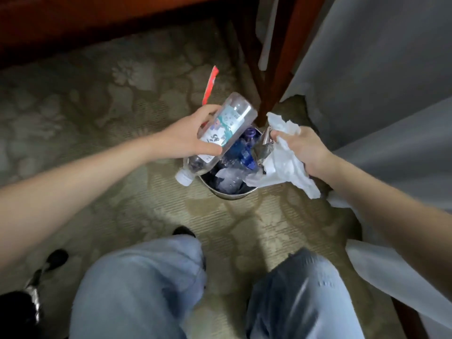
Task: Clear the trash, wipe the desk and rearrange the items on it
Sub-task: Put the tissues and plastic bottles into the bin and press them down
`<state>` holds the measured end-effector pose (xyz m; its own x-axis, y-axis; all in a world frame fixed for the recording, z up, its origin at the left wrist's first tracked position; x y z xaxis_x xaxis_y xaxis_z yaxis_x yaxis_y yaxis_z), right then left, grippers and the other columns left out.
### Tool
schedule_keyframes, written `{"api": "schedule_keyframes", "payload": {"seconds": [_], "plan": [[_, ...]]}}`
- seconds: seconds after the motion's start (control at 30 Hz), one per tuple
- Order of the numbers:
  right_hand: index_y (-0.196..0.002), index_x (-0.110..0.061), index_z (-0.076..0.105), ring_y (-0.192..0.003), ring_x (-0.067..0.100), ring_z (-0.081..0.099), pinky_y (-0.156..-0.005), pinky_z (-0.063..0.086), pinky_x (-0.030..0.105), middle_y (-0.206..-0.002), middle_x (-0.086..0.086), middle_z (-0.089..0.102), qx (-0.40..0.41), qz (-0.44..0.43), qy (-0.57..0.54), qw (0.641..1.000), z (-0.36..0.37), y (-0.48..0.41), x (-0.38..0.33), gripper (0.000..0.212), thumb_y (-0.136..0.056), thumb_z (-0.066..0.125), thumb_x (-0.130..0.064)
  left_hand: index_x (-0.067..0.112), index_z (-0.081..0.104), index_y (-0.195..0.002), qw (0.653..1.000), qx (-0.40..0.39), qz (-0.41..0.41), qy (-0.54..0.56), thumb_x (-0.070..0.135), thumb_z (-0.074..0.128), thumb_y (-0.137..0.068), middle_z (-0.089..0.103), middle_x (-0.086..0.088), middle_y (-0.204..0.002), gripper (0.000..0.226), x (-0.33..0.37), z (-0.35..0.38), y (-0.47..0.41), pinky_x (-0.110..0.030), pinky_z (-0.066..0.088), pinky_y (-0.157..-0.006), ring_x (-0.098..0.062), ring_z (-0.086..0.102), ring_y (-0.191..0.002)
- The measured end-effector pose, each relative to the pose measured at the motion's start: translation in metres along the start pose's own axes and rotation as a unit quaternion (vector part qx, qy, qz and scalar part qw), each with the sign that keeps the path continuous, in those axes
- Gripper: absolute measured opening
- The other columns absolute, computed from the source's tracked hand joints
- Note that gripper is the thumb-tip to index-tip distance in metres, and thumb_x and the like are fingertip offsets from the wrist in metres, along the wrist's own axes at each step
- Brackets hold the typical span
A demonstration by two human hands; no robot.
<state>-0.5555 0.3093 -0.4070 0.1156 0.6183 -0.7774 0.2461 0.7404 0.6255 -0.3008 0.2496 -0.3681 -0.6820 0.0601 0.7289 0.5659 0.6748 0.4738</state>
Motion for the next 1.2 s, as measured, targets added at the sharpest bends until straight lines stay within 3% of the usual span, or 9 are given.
{"api": "schedule_keyframes", "payload": {"seconds": [0.17,0.4,0.57,0.73,0.83,0.9,1.0,1.1,1.2], "plan": [[-0.066,-0.012,0.054,-0.045,-0.001,0.057,-0.05,0.046,0.011,-0.048,-0.01,0.059,-0.038,-0.113,0.047,0.992,0.051,-0.055,0.043,0.025,-0.091,0.056,-0.012,0.031,0.028,-0.135,0.996,0.044,0.002,0.072,0.015,0.073,-0.075,0.052,0.021,-0.114,0.077,-0.067,0.028,-0.052,-0.012,0.048,-0.073,0.0,0.059,-0.097],[-0.076,-0.025,0.056,-0.07,0.007,0.057,-0.076,0.049,0.029,-0.076,-0.008,0.059,-0.041,-0.186,0.072,0.979,0.056,-0.088,0.061,0.013,-0.089,0.059,-0.024,0.019,0.045,-0.122,0.974,0.042,0.0,0.222,0.015,0.071,-0.069,0.063,-0.002,-0.117,0.06,-0.122,0.094,-0.108,-0.036,0.052,-0.09,-0.017,0.062,-0.107],[-0.065,-0.015,0.057,-0.047,0.001,0.057,-0.05,0.046,0.014,-0.048,-0.01,0.058,-0.016,-0.22,0.057,0.974,0.039,-0.084,0.059,0.023,-0.088,0.062,-0.017,0.016,0.055,-0.106,0.901,0.02,-0.116,0.417,0.027,0.055,-0.083,0.062,-0.009,-0.097,0.026,-0.132,0.138,-0.118,-0.037,0.051,-0.083,-0.023,0.059,-0.087],[-0.069,-0.02,0.058,-0.055,0.003,0.058,-0.058,0.049,0.017,-0.063,-0.008,0.059,-0.019,-0.197,0.07,0.978,0.048,-0.091,0.061,0.019,-0.088,0.061,-0.023,0.02,0.042,-0.116,0.986,0.059,-0.149,0.034,0.052,0.059,-0.082,0.058,0.0,-0.104,0.05,-0.132,0.115,-0.11,-0.028,0.051,-0.058,-0.016,0.063,-0.078],[-0.069,-0.023,0.057,-0.059,0.003,0.058,-0.062,0.049,0.019,-0.062,-0.011,0.06,-0.032,-0.219,0.082,0.972,0.063,-0.093,0.057,0.018,-0.086,0.062,-0.022,0.016,0.021,-0.142,0.962,0.098,-0.111,-0.228,0.066,0.053,-0.078,0.036,-0.008,-0.135,0.087,-0.129,0.094,-0.107,-0.033,0.042,-0.079,-0.028,0.051,-0.113],[-0.068,-0.017,0.062,-0.06,0.006,0.062,-0.059,0.05,0.02,-0.061,-0.008,0.064,-0.029,-0.269,0.086,0.959,0.076,-0.091,0.049,0.015,-0.083,0.064,-0.021,0.023,0.015,-0.145,0.962,0.106,-0.109,-0.225,0.068,0.044,-0.082,0.032,-0.01,-0.139,0.083,-0.133,0.082,-0.104,-0.035,0.042,-0.088,-0.029,0.049,-0.116],[-0.084,-0.01,0.062,-0.083,0.026,0.066,-0.068,0.052,0.037,-0.085,0.005,0.069,-0.015,-0.371,0.293,0.881,0.104,-0.101,0.055,0.013,-0.075,0.059,-0.018,0.026,0.028,-0.142,0.976,0.182,-0.051,-0.108,0.04,0.044,-0.093,0.039,-0.007,-0.133,0.053,-0.135,0.062,-0.095,-0.029,0.036,-0.093,-0.021,0.047,-0.118],[-0.096,-0.005,0.055,-0.089,0.036,0.061,-0.069,0.045,0.041,-0.094,0.018,0.061,0.091,-0.428,0.616,0.655,0.127,-0.109,0.094,0.018,-0.078,0.056,-0.003,0.036,0.029,-0.14,0.986,0.162,0.001,-0.044,0.032,0.048,-0.092,0.035,0.002,-0.13,0.052,-0.134,0.061,-0.086,-0.029,0.035,-0.097,-0.012,0.045,-0.114],[-0.106,-0.008,0.053,-0.104,0.034,0.052,-0.086,0.037,0.044,-0.106,0.015,0.058,0.106,-0.409,0.64,0.642,0.136,-0.106,0.101,0.025,-0.082,0.057,-0.016,0.042,0.025,-0.141,0.995,0.087,0.012,-0.047,0.036,0.057,-0.088,0.029,0.004,-0.136,0.062,-0.135,0.081,-0.083,-0.027,0.032,-0.101,-0.016,0.043,-0.12]]}}
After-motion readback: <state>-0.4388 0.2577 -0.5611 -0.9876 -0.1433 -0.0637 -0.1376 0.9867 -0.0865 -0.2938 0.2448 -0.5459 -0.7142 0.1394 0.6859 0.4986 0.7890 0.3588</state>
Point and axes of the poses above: each hand's wrist, its own y-axis away from the middle knuckle, its own z-axis out of the palm, x = y × z, the point moved 3 cm from there along -y, towards the middle knuckle
